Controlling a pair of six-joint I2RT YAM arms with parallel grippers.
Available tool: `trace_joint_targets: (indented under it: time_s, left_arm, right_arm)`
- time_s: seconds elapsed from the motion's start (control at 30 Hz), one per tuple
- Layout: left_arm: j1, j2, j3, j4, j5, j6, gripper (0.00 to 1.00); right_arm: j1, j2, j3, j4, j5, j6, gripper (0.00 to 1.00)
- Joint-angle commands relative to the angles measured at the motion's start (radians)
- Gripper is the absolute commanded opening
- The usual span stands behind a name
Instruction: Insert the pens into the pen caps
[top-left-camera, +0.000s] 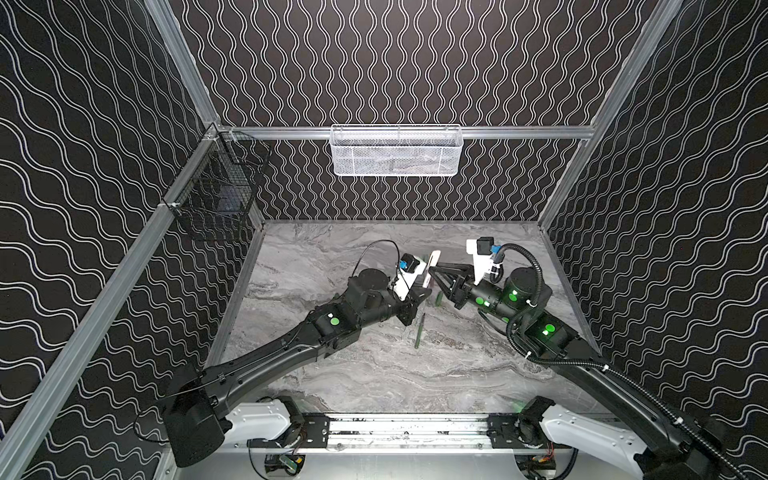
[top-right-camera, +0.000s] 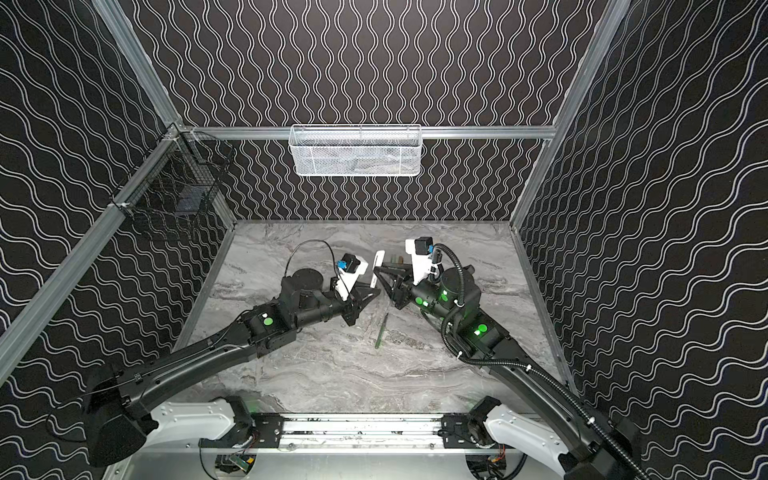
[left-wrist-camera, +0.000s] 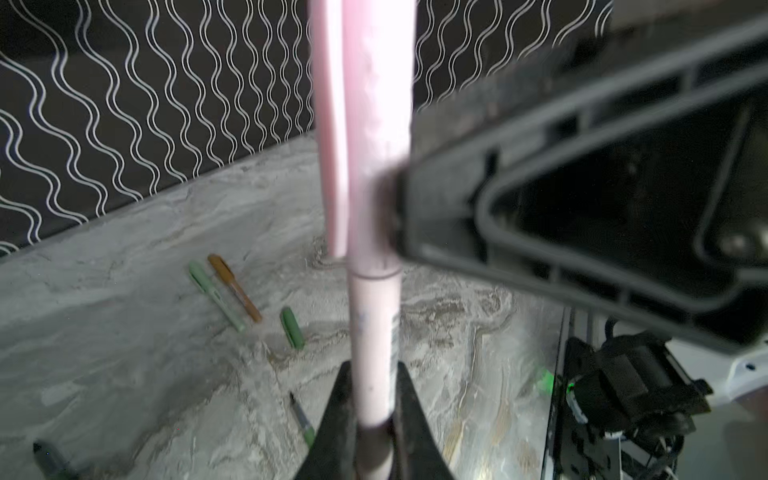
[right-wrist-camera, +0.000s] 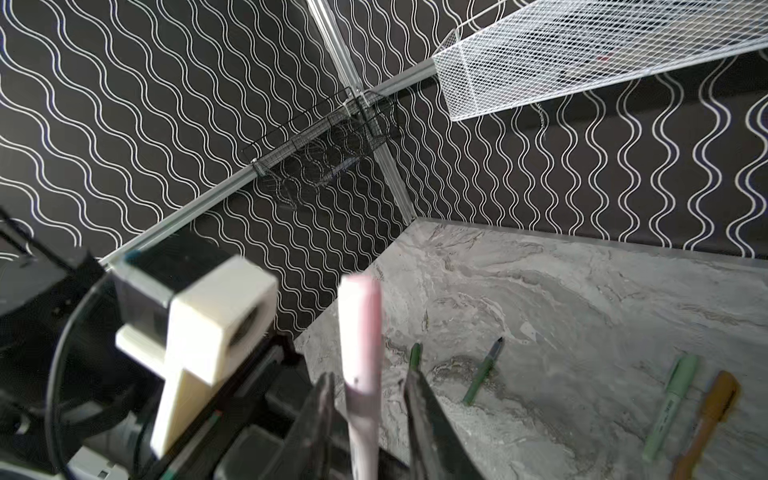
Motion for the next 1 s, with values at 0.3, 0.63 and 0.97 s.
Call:
trace_joint_targets:
  time_s: [0.3, 0.63, 0.97]
  left_arm:
    - [-0.011, -0.009, -0.001, 0.087, 0.017, -0.027, 0.0]
    - [-0.02, -0.005, -0.003, 0.084, 0.005, -0.025, 0.0]
    - [-0.024, -0.017, -0.006, 0.08, -0.014, -0.015, 0.0]
  right_arm:
    - [0.0, -0.093, 0.002, -0.143, 0.011, -0.037, 0.39]
    - [0.0, -0.108, 0.044, -0.167, 0.027, -0.067, 0.09]
    - [0.0, -0.048, 0.079, -0.116, -0.025, -0.053, 0.37]
